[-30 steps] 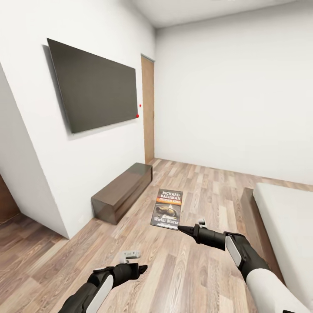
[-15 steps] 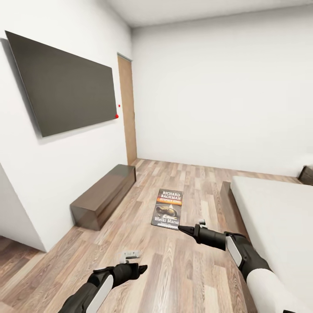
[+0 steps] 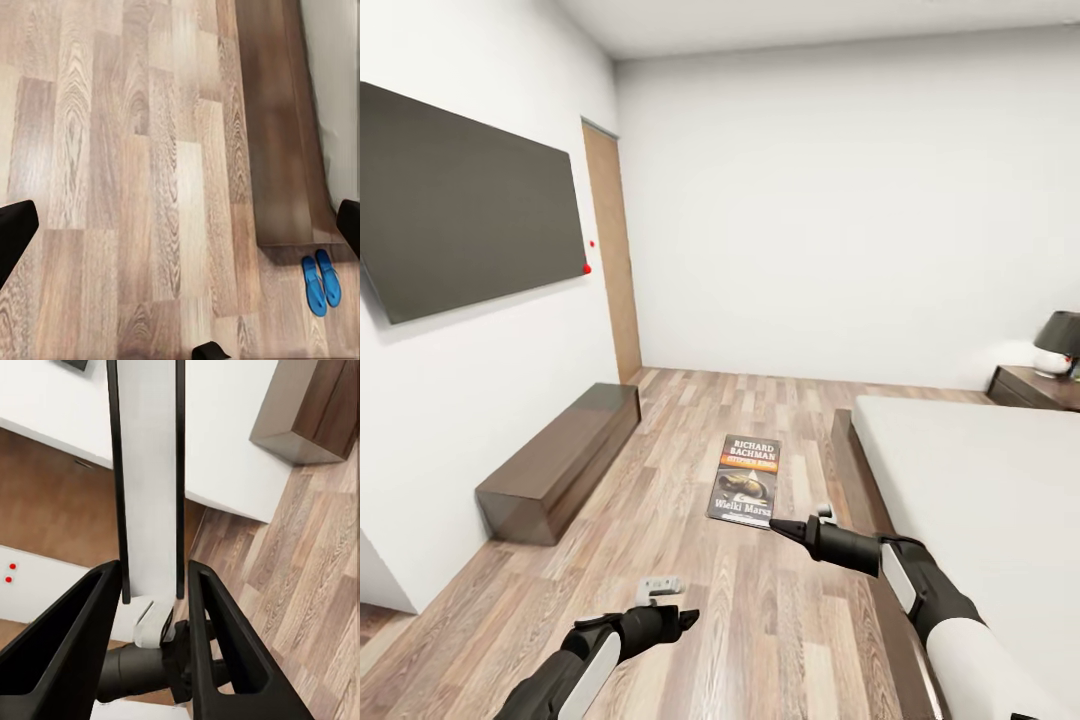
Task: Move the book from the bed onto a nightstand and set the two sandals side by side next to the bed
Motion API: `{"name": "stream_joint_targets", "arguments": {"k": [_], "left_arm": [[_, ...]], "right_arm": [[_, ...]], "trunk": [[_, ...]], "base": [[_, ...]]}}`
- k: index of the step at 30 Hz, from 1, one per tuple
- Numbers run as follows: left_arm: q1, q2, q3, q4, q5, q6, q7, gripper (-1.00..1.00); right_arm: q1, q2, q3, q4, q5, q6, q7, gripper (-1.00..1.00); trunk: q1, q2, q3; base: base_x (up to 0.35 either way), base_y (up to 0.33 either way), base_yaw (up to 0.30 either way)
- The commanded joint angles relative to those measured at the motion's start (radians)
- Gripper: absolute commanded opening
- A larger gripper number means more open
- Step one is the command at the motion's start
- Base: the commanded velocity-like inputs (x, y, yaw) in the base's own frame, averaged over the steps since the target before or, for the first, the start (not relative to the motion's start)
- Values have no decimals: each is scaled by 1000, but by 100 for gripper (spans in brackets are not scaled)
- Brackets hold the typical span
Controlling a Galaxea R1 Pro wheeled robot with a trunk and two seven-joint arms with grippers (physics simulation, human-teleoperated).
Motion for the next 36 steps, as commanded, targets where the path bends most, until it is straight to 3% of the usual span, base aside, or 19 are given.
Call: {"name": "stream_joint_targets", "arguments": {"k": [1, 12, 36], "left_arm": [[0, 1, -1, -1, 4, 4, 0, 100], [-1, 1, -1, -1, 4, 4, 0, 100], [0, 1, -1, -1, 4, 4, 0, 100]], "right_arm": [[-1, 0, -2, 0, -7, 8, 1, -100], [-1, 1, -2, 1, -6, 8, -1, -100], [-1, 4, 2, 1, -7, 8, -3, -100]], "trunk": [[1, -2, -1], [1, -2, -1], [1, -2, -6]], "base": [[0, 0, -221], [0, 0, -154], [0, 0, -20]]}}
